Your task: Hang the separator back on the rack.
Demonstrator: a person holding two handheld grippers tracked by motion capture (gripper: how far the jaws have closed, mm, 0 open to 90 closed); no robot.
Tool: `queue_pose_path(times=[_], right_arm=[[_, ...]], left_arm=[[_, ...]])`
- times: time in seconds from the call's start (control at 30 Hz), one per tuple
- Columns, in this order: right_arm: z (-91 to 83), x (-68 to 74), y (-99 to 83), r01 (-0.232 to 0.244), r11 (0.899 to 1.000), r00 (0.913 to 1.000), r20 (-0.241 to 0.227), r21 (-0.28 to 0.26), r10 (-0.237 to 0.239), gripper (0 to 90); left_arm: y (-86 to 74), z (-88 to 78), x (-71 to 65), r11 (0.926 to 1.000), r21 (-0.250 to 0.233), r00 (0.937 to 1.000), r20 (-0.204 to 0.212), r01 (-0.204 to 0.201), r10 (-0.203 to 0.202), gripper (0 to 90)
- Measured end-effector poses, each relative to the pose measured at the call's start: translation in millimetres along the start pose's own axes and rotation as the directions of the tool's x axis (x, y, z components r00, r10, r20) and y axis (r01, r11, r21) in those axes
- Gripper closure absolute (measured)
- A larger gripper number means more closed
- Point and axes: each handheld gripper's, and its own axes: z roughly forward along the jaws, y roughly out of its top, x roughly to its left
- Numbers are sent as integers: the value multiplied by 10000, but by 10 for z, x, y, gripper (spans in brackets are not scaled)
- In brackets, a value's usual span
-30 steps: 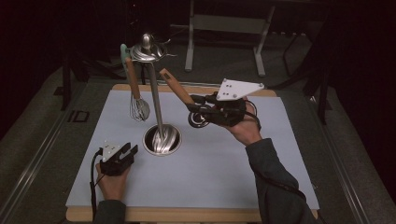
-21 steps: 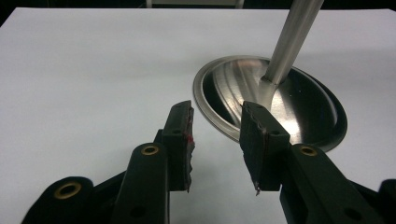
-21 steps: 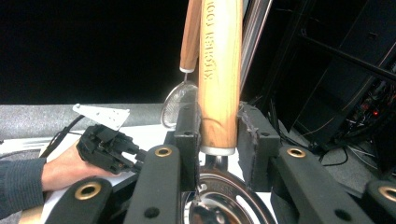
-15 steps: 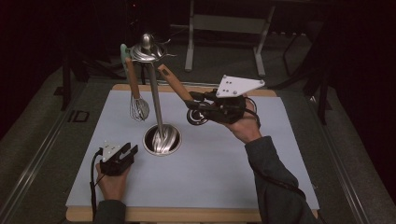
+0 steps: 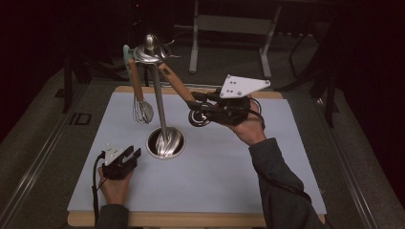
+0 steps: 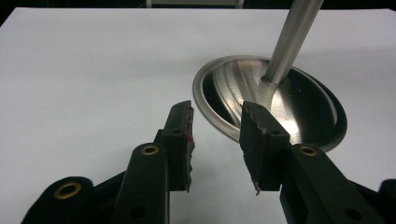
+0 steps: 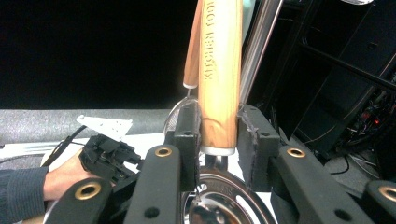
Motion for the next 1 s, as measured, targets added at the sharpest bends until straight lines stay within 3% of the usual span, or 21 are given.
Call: queue_pose_path(times=[1.0], right_arm=[[209, 14, 66, -146, 9997, 9995, 266, 186, 141, 710]], left_arm=[[0, -2, 3, 10000, 8, 10000, 16, 5, -5, 650]])
